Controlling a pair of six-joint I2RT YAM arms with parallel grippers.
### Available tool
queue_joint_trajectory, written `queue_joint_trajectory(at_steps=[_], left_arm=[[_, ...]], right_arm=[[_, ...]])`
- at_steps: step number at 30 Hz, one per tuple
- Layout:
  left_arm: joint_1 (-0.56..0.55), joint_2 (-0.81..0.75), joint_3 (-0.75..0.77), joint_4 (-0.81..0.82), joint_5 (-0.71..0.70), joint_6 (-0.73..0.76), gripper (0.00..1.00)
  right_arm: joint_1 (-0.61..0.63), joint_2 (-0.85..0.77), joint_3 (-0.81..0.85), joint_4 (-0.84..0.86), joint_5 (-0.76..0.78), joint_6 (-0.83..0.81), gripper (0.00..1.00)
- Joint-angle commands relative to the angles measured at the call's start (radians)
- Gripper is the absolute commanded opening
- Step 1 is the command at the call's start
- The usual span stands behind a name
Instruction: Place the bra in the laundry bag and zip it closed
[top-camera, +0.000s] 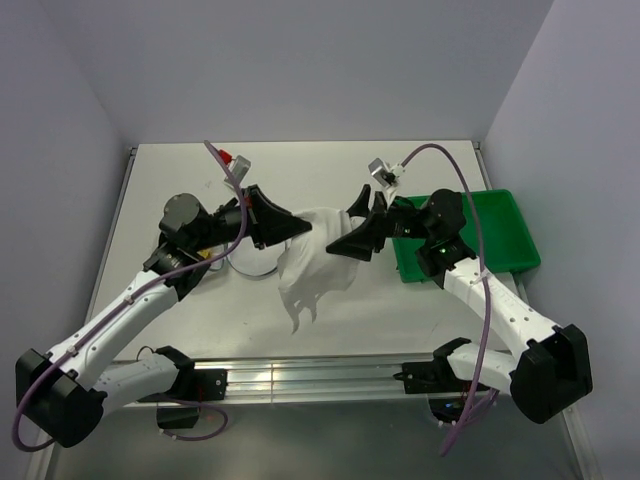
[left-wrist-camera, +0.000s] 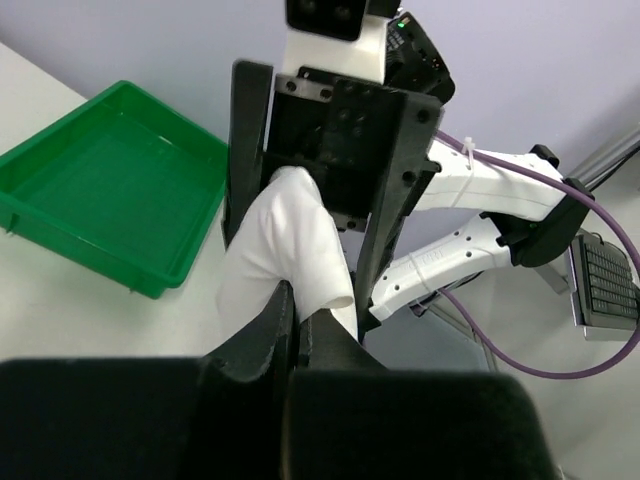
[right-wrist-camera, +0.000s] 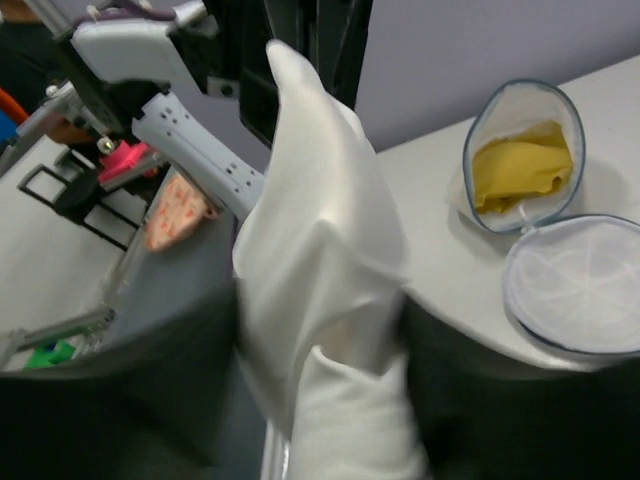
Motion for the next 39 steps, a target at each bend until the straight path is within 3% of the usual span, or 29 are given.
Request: queue_joint_trajectory(at_steps=[1, 3, 4, 5, 7, 8, 10, 11, 14, 20, 21, 27, 32, 39], left_arm=[[-0.002, -0.011, 0.072, -0.053, -0.007, 0.063, 0.00], [-0.003, -0.014, 0.104, -0.159, -0.065, 0.118, 0.00], [-0.002, -0.017, 0.117, -0.201, -0.093, 0.140, 0.03], [-0.003, -0.017, 0.150, -0.306, -0.172, 0.166, 0.19], [-0.003, -0.019, 0.189, -0.438, -0.292, 0.247, 0.46], [-0.003, -0.019, 0.230, -0.559, -0.434, 0.270, 0.68], [0.003, -0.016, 0.281, -0.673, -0.579, 0.315, 0.83], [0.012, -0.017, 0.289, -0.748, -0.696, 0.324, 0.85], [0.113, -0.023, 0.299, -0.842, -0.734, 0.330, 0.81], [0.380, -0.043, 0.186, -0.974, -1.030, 0.338, 0.75], [0.386, -0.057, 0.163, -0.967, -1.122, 0.335, 0.75], [0.419, -0.066, 0.031, -0.974, -1.325, 0.309, 0.73], [0.451, -0.044, -0.014, -0.940, -1.328, 0.306, 0.72], [0.488, 0.098, 0.046, -0.894, -1.164, 0.309, 0.67]], right_arm=[[0.047, -0.015, 0.062, -0.107, 0.034, -0.095, 0.52], [0.050, -0.018, 0.062, -0.098, 0.071, -0.078, 0.30], [0.050, -0.017, 0.064, -0.093, 0.102, -0.069, 0.13], [0.050, -0.006, 0.065, -0.090, 0.120, -0.061, 0.07], [0.049, 0.006, 0.068, -0.078, 0.154, -0.026, 0.00], [0.050, 0.020, 0.067, -0.060, 0.185, -0.015, 0.00], [0.049, 0.034, 0.058, -0.047, 0.234, 0.005, 0.00], [0.050, 0.036, 0.053, -0.040, 0.249, 0.012, 0.00], [0.050, 0.033, 0.015, -0.029, 0.317, 0.017, 0.00], [0.050, -0.010, -0.071, -0.075, 0.440, -0.012, 0.00], [0.050, -0.020, -0.080, -0.094, 0.479, -0.027, 0.00], [0.049, -0.073, -0.112, -0.170, 0.562, -0.084, 0.00], [0.046, -0.099, -0.126, -0.197, 0.579, -0.104, 0.00], [0.046, -0.104, -0.137, -0.167, 0.533, -0.080, 0.00]])
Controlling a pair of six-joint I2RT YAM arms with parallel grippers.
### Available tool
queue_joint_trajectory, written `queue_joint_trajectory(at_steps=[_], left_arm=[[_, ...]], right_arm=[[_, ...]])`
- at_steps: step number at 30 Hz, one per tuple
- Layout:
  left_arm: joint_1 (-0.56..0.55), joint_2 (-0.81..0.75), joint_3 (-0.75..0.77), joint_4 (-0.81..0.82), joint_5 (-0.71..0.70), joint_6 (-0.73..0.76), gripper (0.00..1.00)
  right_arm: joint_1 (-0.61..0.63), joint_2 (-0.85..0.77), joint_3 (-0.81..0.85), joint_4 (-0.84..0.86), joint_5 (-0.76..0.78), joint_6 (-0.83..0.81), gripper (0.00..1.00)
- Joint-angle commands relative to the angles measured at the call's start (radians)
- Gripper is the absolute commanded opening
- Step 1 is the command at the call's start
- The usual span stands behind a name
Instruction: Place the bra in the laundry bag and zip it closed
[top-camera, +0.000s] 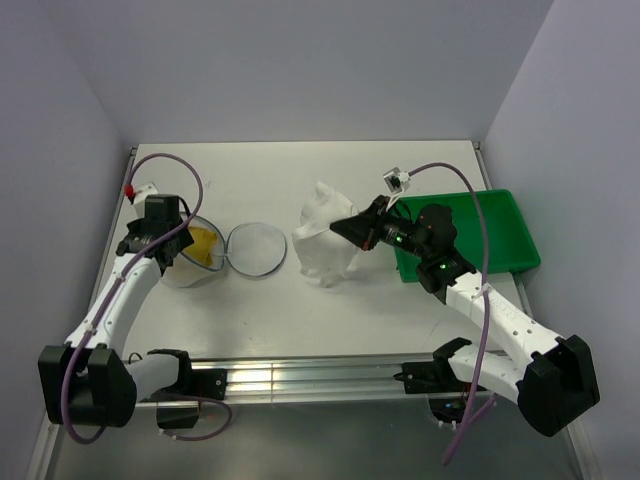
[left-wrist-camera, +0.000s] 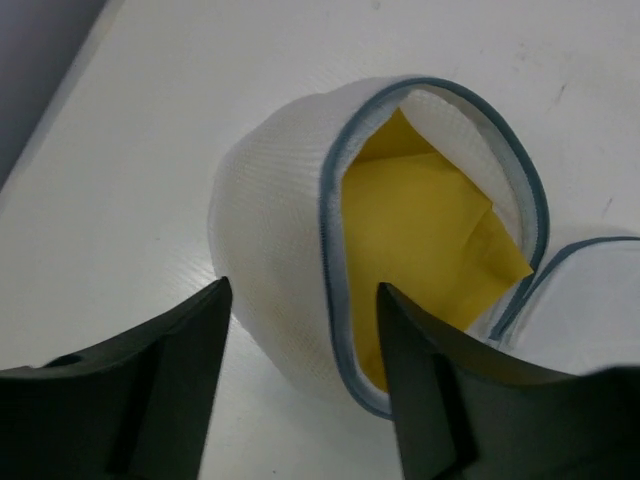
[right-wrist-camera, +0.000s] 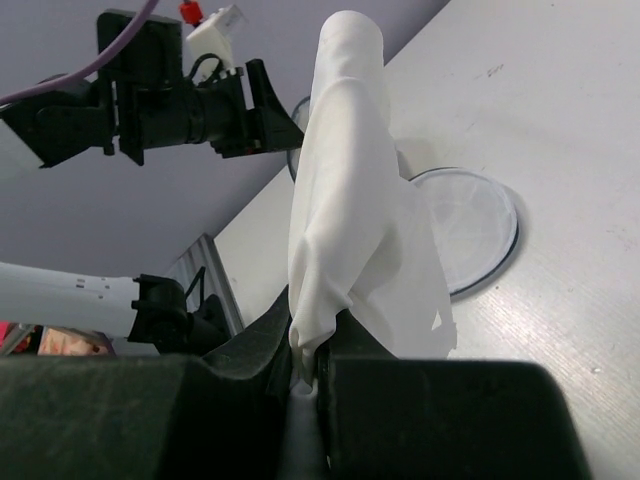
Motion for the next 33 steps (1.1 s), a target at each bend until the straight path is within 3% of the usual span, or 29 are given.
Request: queue_joint_trajectory(at_steps=[1, 3, 4, 6, 7, 12, 19, 27, 33], left_arm=[[0.008, 0.035, 0.053, 0.058, 0.082, 0.005, 0.61], [0.009, 0.065, 0.071, 0.062, 0.120, -0.003, 0.55], [0.011, 0.075, 0.073, 0.064, 0.134, -0.005, 0.41], [0.009, 0.093, 0.078, 0.062, 0.166, -0.005, 0.21], [0.009, 0.096, 0.079, 0.061, 0.177, -0.003, 0.01], [-0.044, 0.064, 0.076, 0.105, 0.301, -0.026, 0.00], [-0.316, 0.075, 0.082, 0.233, 0.427, -0.121, 0.00], [-0.336, -0.071, -0.098, 0.401, 0.458, -0.227, 0.00], [-0.336, -0.157, -0.244, 0.434, 0.427, -0.296, 0.00]], right_arm=[[0.002, -0.022, -0.013, 0.054, -0.021, 0.004, 0.00], [0.002, -0.018, -0.013, 0.060, -0.032, 0.009, 0.00], [0.002, -0.018, -0.013, 0.060, -0.034, 0.009, 0.00], [0.002, -0.027, -0.014, 0.060, -0.026, 0.007, 0.00], [0.002, -0.032, -0.016, 0.054, -0.021, 0.004, 0.00], [0.002, -0.074, -0.016, 0.026, 0.031, -0.012, 0.00], [0.002, -0.128, 0.071, -0.069, 0.161, 0.009, 0.00], [0.031, -0.084, 0.150, 0.070, 0.209, 0.122, 0.00], [0.192, 0.099, 0.254, 0.211, 0.327, 0.149, 0.00]])
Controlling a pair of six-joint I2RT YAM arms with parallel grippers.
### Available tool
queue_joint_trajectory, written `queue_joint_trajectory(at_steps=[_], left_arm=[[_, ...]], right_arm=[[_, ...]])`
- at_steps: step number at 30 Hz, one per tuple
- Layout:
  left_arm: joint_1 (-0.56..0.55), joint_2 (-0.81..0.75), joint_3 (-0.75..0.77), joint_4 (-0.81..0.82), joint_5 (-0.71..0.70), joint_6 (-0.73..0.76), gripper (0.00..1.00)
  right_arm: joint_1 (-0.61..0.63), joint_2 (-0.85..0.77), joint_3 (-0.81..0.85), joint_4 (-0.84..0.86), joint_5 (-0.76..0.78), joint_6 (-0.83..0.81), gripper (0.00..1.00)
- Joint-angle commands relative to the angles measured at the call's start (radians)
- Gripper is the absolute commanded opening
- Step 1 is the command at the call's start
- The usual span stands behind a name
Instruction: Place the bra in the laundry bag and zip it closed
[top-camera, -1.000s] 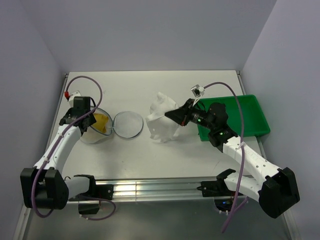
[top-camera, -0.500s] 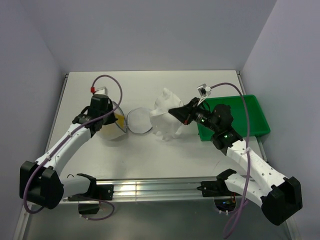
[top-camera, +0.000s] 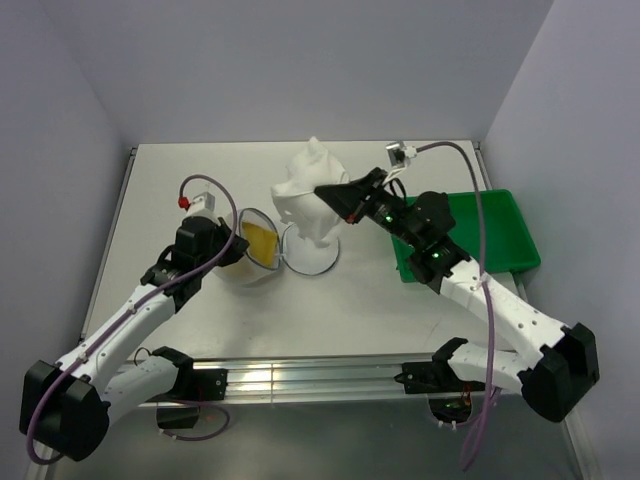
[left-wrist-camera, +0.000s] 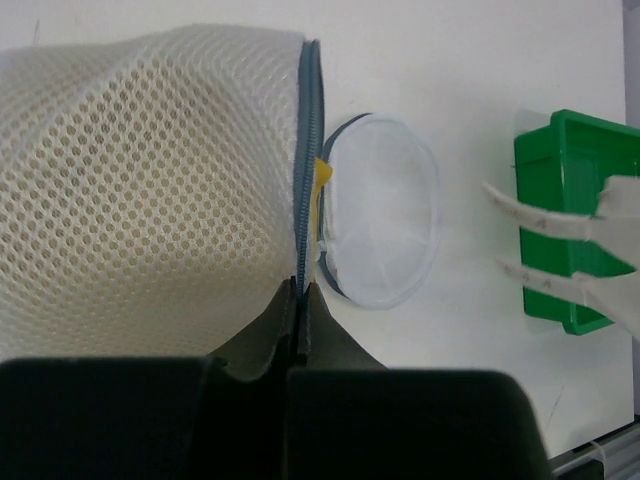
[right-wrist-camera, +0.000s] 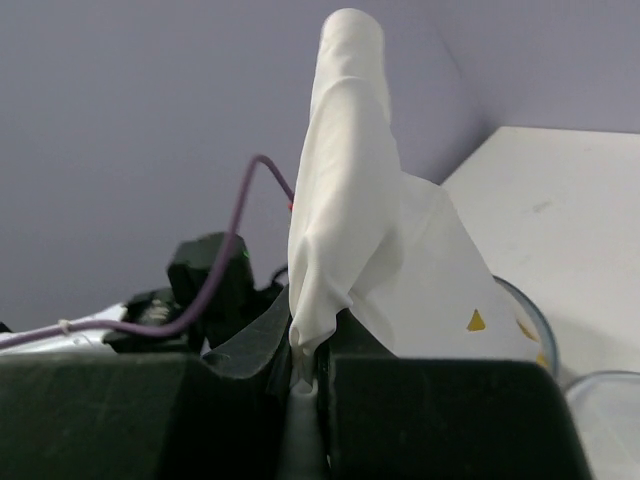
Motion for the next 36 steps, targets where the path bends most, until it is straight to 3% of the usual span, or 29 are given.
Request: queue_joint_trajectory(at_steps=[1, 5, 11, 14, 18, 25, 31, 36], left_arm=[[0.001, -0.063, -0.070, 0.063, -0.020, -0.070, 0.00], [0.001, -0.138, -0.149, 0.080, -0.058, -0.096, 0.00], [0.005, -0.172, -0.168, 0.080, -0.083, -0.103, 0.00], [0.008, -0.190, -0.177, 0.082, -0.089, -0.116, 0.00], [0.014, -0.204, -0.174, 0.092, -0.086, -0.116, 0.00], [0.025, -0.155, -0.114, 0.148, -0.081, -0.100, 0.00], [0.033, -0.095, -0.042, 0.169, -0.009, -0.064, 0.00], [0.033, -0.100, -0.045, 0.284, 0.070, -0.041, 0.00]], right_arm=[[0.095, 0.100, 0.099, 0.160, 0.083, 0.030, 0.00], [0.147, 0.261, 0.104, 0.292, 0.091, 0.067, 0.00], [0.157, 0.476, 0.094, 0.412, 0.034, 0.128, 0.00], [0.163, 0.551, 0.068, 0.492, 0.077, 0.145, 0.00], [0.195, 0.642, 0.097, 0.495, 0.128, 0.113, 0.00], [0.255, 0.745, 0.102, 0.452, 0.060, 0.102, 0.00], [0.259, 0.801, 0.157, 0.352, -0.021, 0.081, 0.00], [0.259, 0.840, 0.188, 0.297, -0.093, 0.089, 0.00]])
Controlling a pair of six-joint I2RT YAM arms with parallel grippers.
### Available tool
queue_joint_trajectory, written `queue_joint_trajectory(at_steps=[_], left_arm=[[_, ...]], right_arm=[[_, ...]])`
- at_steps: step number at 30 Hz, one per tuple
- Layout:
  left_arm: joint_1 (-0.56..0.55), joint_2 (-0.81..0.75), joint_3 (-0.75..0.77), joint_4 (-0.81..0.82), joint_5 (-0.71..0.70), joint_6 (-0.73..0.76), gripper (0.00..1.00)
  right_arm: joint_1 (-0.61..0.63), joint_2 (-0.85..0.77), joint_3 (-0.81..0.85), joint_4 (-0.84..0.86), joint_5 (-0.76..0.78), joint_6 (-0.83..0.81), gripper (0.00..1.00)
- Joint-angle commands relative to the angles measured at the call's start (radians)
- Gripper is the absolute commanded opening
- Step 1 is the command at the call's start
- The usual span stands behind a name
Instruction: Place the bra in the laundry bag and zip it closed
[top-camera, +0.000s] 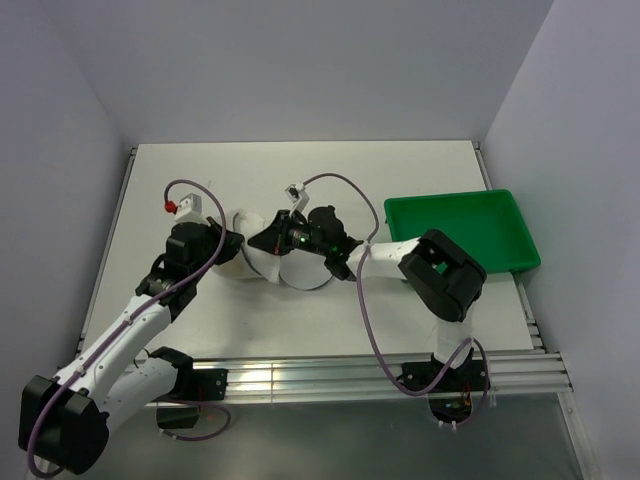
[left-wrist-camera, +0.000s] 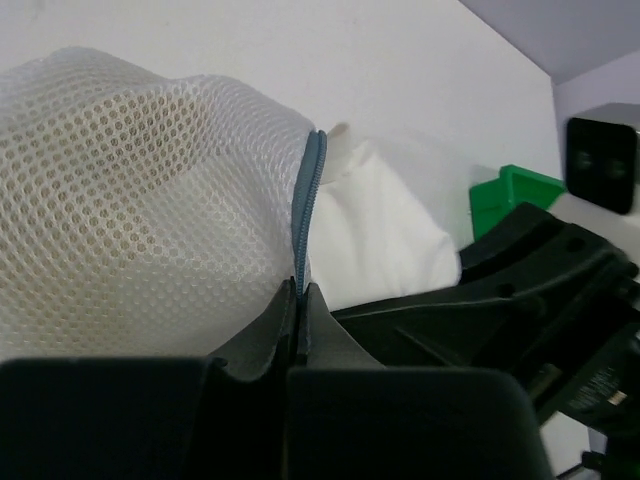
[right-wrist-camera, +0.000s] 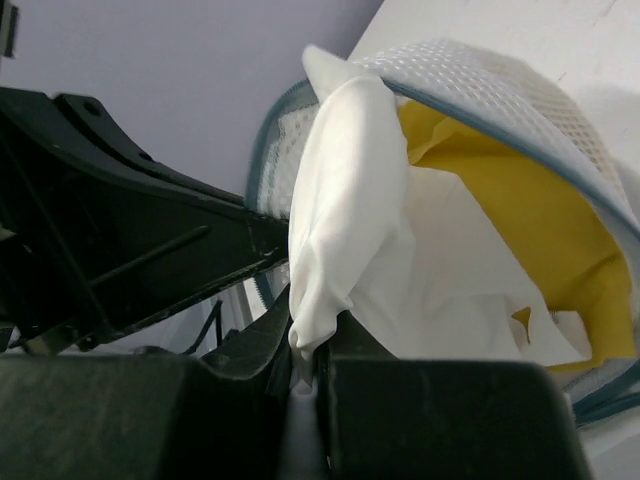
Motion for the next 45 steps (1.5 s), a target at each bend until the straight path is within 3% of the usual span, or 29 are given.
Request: queue_joint_trajectory(at_steps=[1, 6, 10, 14, 18, 25, 30, 33, 35, 39, 43, 45], left_arm=[[-0.001, -0.009, 0.052, 0.188, 0.129, 0.027, 0.00], [-0.003, -0.010, 0.008, 0.256, 0.244, 0.025, 0.00], [-0.003, -0.052, -0.058, 0.279, 0.313, 0.005, 0.00], [-0.003, -0.095, -0.095, 0.256, 0.359, -0.018, 0.00], [-0.003, -0.119, -0.118, 0.256, 0.382, -0.009, 0.00], [-0.018, -0.052, -0.167, 0.380, 0.467, -0.081, 0.00], [-0.067, -0.047, -0.151, 0.405, 0.476, -0.124, 0.00], [-0.106, -0.038, -0.140, 0.409, 0.485, -0.163, 0.00], [-0.133, -0.029, -0.137, 0.409, 0.493, -0.203, 0.00], [-0.146, -0.004, -0.172, 0.420, 0.501, -0.265, 0.00], [-0.147, 0.000, -0.216, 0.507, 0.517, -0.354, 0.00], [-0.146, -0.004, -0.212, 0.495, 0.492, -0.352, 0.00]], right_arm=[[0.010, 0.051, 0.060, -0.040, -0.106, -0.015, 0.00], [0.010, 0.074, 0.109, -0.109, -0.114, -0.026, 0.00], [0.003, 0.060, 0.122, -0.108, -0.021, -0.026, 0.00], [-0.013, 0.020, 0.080, 0.053, 0.105, 0.036, 0.00], [-0.008, 0.023, 0.070, 0.153, 0.119, 0.092, 0.00], [-0.030, -0.123, -0.085, 0.182, 0.365, 0.095, 0.00], [-0.002, -0.353, -0.127, -0.162, 0.662, 0.021, 0.00], [0.010, -0.412, -0.098, -0.328, 0.800, -0.026, 0.00], [0.026, -0.411, -0.049, -0.443, 0.910, -0.068, 0.00], [0.033, -0.314, 0.034, -0.577, 0.976, -0.078, 0.00], [0.047, -0.208, 0.083, -0.640, 0.996, -0.080, 0.00], [0.053, -0.164, 0.112, -0.652, 0.977, -0.091, 0.05]])
